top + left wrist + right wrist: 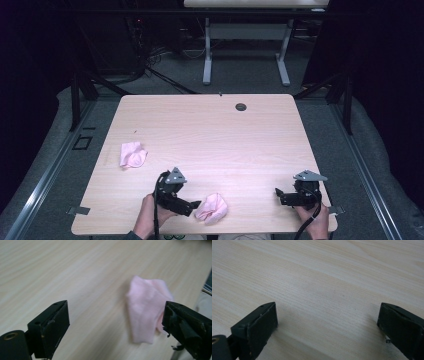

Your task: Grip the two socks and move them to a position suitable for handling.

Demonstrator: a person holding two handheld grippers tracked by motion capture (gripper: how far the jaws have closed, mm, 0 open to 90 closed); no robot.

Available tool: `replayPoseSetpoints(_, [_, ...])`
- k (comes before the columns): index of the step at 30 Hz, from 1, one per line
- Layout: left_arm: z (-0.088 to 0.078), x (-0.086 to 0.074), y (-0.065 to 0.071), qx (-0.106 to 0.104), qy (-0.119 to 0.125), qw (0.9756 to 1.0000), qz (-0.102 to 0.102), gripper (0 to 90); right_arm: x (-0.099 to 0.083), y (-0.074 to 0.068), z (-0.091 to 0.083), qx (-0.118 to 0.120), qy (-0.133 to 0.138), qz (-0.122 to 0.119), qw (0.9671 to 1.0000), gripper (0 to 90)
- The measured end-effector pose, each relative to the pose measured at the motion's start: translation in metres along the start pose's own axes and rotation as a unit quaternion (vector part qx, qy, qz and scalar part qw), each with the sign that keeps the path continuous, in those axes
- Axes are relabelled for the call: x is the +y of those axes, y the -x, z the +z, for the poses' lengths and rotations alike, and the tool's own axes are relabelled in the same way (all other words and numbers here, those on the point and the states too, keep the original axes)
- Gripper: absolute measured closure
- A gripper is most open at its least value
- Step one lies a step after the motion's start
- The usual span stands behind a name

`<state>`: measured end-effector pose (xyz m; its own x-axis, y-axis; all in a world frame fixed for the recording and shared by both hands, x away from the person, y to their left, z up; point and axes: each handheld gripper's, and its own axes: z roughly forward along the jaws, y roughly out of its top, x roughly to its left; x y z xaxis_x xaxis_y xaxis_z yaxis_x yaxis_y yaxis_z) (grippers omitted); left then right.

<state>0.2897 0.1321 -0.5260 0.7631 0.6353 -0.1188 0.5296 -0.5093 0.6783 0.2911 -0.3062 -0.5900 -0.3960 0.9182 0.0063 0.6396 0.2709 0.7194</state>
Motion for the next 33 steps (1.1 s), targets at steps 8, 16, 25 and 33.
replayPoseSetpoints(8, [-0.026, -0.008, -0.054, 0.052, 0.011, 0.9970, -0.057, 0.6, 0.000, 0.000, 0.000, 0.000, 0.000, 0.000, 1.0000, 2.1])
replayPoseSetpoints(16, [-0.042, -0.013, -0.099, 0.085, 0.014, 0.9910, -0.102, 0.1, 0.000, 0.000, 0.000, 0.000, 0.000, 0.000, 1.0000, 2.2])
replayPoseSetpoints(25, [-0.062, -0.018, -0.145, 0.128, 0.012, 0.9828, -0.132, 0.4, 0.000, 0.000, 0.000, 0.000, 0.000, 0.001, 1.0000, 2.4])
replayPoseSetpoints(33, [-0.066, -0.016, -0.181, 0.147, -0.014, 0.9756, -0.163, 0.6, 0.000, 0.000, 0.000, -0.001, 0.000, 0.001, 1.0000, 2.5])
